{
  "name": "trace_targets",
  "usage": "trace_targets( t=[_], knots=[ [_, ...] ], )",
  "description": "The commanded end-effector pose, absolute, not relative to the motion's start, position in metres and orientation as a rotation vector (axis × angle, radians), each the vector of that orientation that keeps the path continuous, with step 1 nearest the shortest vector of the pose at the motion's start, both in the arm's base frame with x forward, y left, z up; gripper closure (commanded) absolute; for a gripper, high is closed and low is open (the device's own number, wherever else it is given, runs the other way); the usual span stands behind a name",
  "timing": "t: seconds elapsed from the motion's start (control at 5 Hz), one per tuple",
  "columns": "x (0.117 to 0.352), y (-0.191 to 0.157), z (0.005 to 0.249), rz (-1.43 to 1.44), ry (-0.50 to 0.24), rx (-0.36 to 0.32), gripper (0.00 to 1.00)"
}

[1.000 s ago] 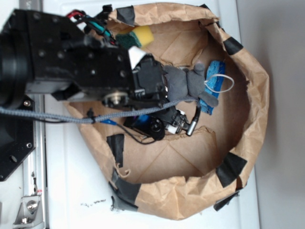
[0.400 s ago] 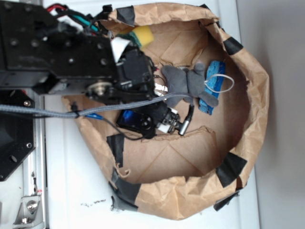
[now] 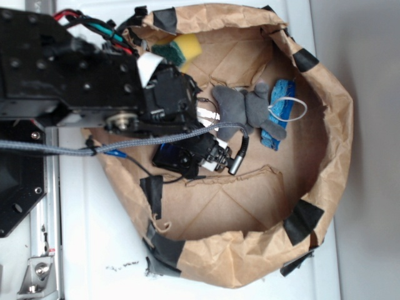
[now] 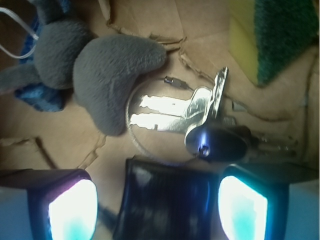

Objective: Grab the black box.

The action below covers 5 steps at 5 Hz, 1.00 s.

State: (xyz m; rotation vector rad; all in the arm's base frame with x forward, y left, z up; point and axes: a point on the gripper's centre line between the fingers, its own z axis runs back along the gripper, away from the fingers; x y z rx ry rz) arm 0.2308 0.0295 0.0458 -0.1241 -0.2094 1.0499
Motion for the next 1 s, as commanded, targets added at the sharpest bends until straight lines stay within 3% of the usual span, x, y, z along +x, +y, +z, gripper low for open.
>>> trace_targets(
  t=[0.0,0.4,0.8],
  knots=[
    [0.218,0.047,0.022,1.024,-0.233,-0.040,0.00],
    [0.221,0.039,0.016,0.985,-0.267,-0.046,0.00],
    [0.140,0.027,0.009,0.948,-0.256,-0.082,0.00]
  ],
)
